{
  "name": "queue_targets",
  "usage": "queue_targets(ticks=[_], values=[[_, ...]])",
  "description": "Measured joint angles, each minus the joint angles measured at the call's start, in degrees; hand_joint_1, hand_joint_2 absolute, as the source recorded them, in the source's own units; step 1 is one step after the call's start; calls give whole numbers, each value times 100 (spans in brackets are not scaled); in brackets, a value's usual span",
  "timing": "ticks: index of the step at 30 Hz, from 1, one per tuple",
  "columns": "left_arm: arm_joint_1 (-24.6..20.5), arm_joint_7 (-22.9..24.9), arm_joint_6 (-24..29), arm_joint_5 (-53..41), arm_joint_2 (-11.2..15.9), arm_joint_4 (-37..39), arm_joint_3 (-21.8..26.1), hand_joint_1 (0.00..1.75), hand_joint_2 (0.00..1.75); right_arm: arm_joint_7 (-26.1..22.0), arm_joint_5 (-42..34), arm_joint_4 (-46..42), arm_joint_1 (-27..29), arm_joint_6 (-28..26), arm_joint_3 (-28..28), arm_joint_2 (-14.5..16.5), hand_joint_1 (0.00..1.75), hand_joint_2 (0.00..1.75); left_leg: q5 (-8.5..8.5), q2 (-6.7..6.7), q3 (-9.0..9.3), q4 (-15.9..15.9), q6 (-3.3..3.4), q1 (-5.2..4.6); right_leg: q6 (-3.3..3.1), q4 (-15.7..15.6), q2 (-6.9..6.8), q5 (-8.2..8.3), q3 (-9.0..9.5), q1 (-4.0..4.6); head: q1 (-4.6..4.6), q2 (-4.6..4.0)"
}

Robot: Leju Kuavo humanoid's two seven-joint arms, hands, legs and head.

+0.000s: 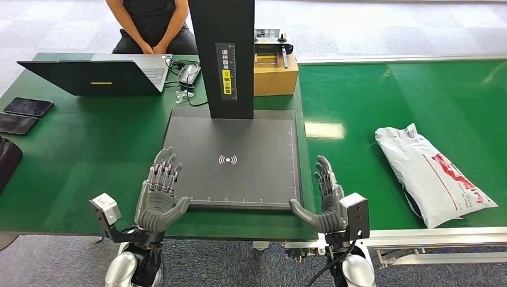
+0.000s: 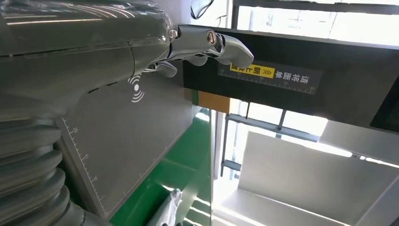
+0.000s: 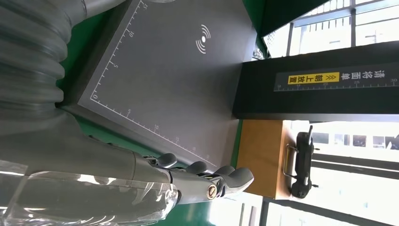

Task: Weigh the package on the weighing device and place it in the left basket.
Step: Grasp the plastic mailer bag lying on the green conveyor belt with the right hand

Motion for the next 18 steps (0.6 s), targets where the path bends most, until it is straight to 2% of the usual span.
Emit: queue_targets(ticks=[18], values=[[-97, -183, -7, -27, -1, 9, -9, 0, 175, 2, 1, -8, 15, -22, -9, 0, 0, 175, 0, 0, 0, 0, 0, 0, 0, 0, 0, 0, 0, 0, -1, 0]])
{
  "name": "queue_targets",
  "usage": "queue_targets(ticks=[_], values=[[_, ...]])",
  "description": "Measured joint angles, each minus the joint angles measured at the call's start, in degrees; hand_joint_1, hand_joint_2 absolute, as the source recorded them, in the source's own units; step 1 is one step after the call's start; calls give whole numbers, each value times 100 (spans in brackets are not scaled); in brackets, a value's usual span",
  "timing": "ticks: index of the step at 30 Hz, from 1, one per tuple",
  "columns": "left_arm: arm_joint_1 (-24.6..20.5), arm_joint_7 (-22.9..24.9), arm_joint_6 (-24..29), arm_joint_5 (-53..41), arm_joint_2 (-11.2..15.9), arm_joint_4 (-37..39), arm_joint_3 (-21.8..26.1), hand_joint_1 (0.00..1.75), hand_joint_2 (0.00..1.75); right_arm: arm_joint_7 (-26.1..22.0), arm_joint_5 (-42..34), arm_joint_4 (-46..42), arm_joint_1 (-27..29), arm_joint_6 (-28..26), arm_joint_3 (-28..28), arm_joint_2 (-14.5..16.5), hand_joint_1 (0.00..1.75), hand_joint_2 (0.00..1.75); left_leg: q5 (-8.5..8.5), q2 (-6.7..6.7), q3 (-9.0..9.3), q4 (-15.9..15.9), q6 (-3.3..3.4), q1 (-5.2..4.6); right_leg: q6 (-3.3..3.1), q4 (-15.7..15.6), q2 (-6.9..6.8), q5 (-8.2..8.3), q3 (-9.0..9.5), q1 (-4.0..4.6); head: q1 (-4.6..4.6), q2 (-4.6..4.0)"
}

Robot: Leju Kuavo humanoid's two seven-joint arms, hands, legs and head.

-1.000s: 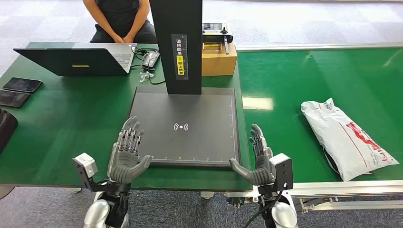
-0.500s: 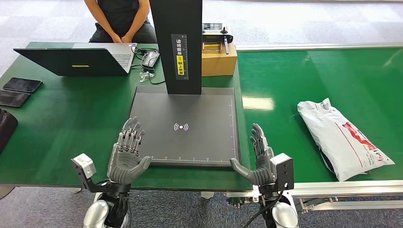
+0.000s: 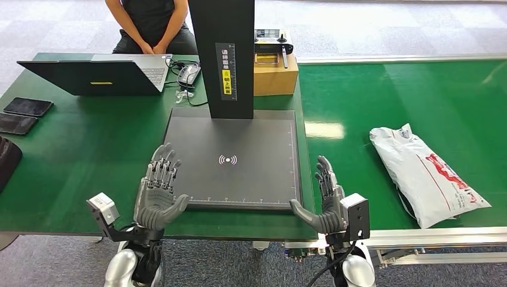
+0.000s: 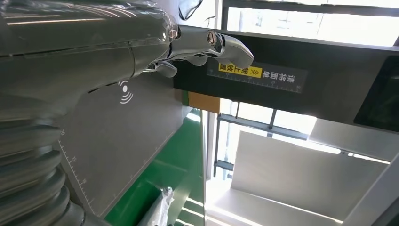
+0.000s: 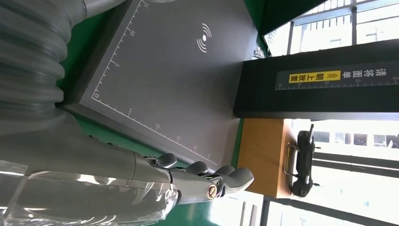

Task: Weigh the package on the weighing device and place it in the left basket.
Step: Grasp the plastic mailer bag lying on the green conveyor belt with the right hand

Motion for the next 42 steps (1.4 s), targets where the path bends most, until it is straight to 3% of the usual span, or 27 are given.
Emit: queue_targets(ticks=[7, 19, 28, 33, 42], values=[[-48, -44, 4, -2, 0, 32, -4, 0, 175, 26, 207, 6, -8, -124, -11, -1, 0, 175, 0, 0, 0, 0, 0, 0, 0, 0, 0, 0, 0, 0, 0, 0], [-57, -94, 6, -81, 0, 82, -52, 0, 175, 548, 1836, 280, -366, -815, -54, -240, 0, 175, 0, 0, -2, 0, 0, 0, 1, 0, 0, 1, -1, -1, 1, 0], [-57, -172, 67, -84, 1, 121, -79, 0, 175, 881, 3579, 967, -1167, -1802, -150, -861, 0, 175, 0, 0, -2, 3, 1, -2, 3, 0, 0, 2, 0, -3, 0, 0], [-52, -284, 61, -33, 10, 173, -141, 0, 175, 836, 3679, 1568, -1630, -1840, -179, -1153, 0, 175, 0, -1, -3, 3, 1, -2, 3, 0, -1, 2, -1, -3, 0, 0], [1, -388, 193, 19, 60, 225, -218, 0, 175, 709, 3750, 3494, -3004, -2145, -281, -1639, 0, 175, 3, -2, -3, 5, 4, -2, 8, 0, -2, 7, -1, -3, 1, 0]])
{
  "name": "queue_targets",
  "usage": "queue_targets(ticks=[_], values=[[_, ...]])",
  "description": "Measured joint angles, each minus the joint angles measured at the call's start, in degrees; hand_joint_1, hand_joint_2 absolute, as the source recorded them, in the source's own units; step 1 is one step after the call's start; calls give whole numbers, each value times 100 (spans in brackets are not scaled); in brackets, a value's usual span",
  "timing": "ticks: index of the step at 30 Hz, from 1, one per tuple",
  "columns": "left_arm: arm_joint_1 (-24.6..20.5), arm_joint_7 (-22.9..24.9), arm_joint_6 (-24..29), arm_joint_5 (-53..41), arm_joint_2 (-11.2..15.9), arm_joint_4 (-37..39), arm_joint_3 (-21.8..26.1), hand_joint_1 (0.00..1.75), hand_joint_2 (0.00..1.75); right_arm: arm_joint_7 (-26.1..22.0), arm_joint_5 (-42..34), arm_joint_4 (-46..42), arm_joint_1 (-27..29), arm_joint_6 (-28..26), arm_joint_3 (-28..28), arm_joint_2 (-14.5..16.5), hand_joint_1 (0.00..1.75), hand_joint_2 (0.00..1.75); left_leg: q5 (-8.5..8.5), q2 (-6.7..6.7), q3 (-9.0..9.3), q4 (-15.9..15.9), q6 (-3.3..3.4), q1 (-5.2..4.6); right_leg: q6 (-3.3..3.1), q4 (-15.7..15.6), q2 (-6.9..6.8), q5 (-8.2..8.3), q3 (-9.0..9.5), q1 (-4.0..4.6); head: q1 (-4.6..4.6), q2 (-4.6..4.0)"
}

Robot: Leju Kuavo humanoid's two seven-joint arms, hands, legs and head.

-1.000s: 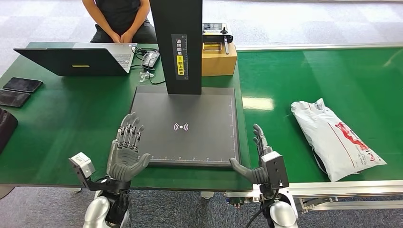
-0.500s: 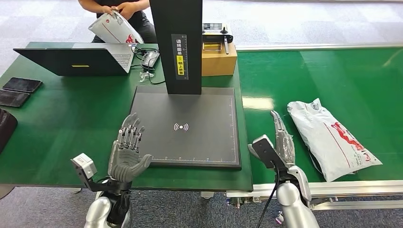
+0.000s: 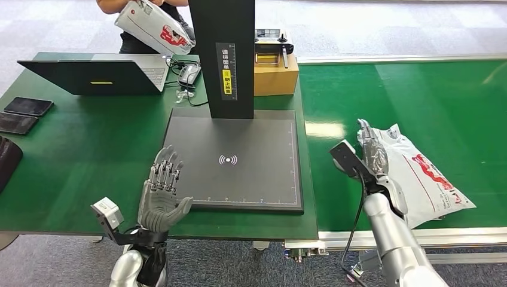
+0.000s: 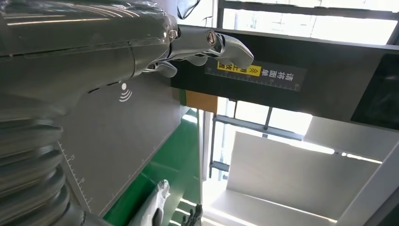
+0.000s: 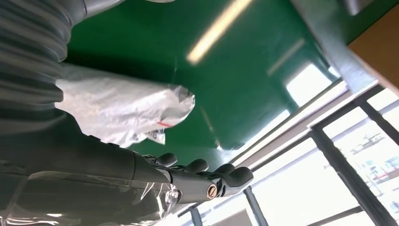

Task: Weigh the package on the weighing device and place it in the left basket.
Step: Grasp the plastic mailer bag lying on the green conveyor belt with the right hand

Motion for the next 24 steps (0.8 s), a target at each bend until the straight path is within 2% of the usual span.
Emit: queue_targets(ticks=[6, 15, 24], values=[[16, -1, 25, 2, 23, 0, 6, 0, 175, 31, 70, 811, -543, -283, -20, -266, 0, 175, 0, -3, -2, 0, 1, 0, 0, 0, -2, 0, -1, 0, -1, 0], [183, -81, 23, 17, 78, -4, 52, 0, 175, 258, 113, 1544, -683, -926, -187, -719, 0, 175, -1, -6, -5, 0, 2, -1, 1, -2, -5, 0, -2, -2, 1, 0], [280, -89, 17, 32, 129, -78, 109, 0, 175, 901, 210, 2277, -752, -730, -370, -932, 0, 175, -1, -6, -3, 0, 2, -2, 1, -1, -5, 0, -3, -2, -1, 0]])
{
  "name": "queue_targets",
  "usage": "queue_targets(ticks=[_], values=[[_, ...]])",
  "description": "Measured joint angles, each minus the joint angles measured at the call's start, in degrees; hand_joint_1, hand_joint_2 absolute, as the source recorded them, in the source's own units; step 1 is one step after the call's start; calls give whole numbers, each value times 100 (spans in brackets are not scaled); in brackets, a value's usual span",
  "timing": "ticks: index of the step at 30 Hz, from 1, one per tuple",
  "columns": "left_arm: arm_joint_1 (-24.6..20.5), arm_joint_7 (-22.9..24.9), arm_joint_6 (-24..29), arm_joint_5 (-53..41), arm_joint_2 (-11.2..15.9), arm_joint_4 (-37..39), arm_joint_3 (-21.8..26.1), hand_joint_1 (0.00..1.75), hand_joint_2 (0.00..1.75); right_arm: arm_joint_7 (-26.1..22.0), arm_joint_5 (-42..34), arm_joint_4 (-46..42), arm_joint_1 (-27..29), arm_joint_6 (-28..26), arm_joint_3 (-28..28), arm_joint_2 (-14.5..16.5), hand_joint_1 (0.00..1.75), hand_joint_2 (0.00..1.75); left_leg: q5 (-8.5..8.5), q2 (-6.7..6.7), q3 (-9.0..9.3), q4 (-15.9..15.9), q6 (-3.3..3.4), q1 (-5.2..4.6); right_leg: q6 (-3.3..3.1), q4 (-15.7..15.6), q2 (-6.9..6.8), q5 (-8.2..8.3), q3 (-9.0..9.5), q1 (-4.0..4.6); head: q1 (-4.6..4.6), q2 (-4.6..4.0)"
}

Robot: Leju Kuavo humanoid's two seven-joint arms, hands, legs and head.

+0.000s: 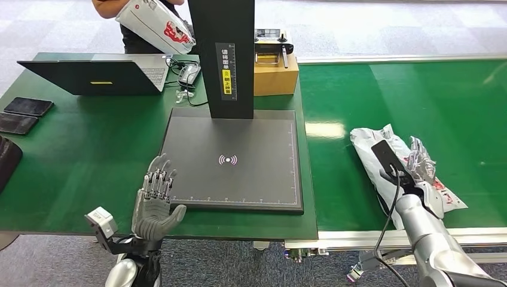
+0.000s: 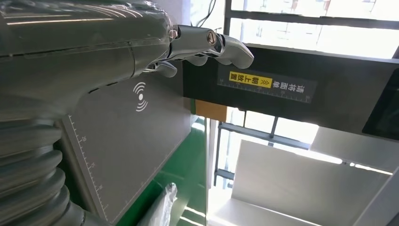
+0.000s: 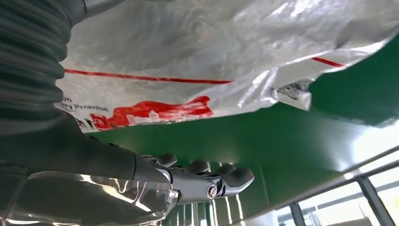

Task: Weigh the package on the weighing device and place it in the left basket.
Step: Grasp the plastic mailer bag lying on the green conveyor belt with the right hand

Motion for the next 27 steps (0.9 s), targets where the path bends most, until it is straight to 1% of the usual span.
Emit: queue_targets(ticks=[3, 8, 10, 14, 15, 18, 19, 27], values=[[17, 12, -26, 0, 4, -20, 14, 0, 175, 218, 27, 191, 7, 332, -58, -24, 0, 175, 0, 0, 0, 0, 0, 0, 0, 0, 0, 0, -1, 0, 1, 0], [18, 28, -48, -22, 5, -21, 38, 0, 175, 344, -52, 439, 61, 1016, -196, -39, 0, 175, 0, 0, -1, 0, 0, 0, 0, 0, 0, 0, -1, 0, 1, 0], [18, 37, -51, -25, 6, -21, 50, 0, 175, 447, -67, 501, 68, 1129, -253, -40, 0, 175, 0, 0, 0, 0, 0, 0, 0, 0, 0, 0, 0, 0, 1, 0], [22, 109, -90, -34, 6, -21, 72, 0, 175, 787, -55, 578, 67, 1186, -380, -40, 0, 175, 1, -6, 1, 0, 1, 0, 0, -1, -7, 0, 2, 0, 1, 0], [22, 132, -103, -37, 6, -21, 76, 0, 175, 850, -56, 589, 67, 1208, -417, -40, 7, 175, 1, -8, 2, 0, 1, 0, 0, -1, -8, 0, 3, 0, 0, 0], [22, 170, -127, -41, 5, -21, 90, 0, 175, 919, -84, 614, 70, 1287, -529, -40, 78, 175, 1, -9, 3, 0, 2, 0, 1, -1, -9, -1, 5, 0, 1, 0], [22, 175, -129, -41, 4, -21, 95, 0, 175, 916, -94, 619, 72, 1301, -564, -40, 94, 175, 1, -9, 3, 0, 2, 0, 1, -2, -9, -1, 5, 0, 1, 0], [22, 185, -130, -43, 4, -21, 120, 0, 175, 882, -151, 623, 75, 1329, -768, -47, 94, 175, 1, -10, 13, 0, 3, 0, 1, -6, -9, 0, 19, 1, 1, 0]])
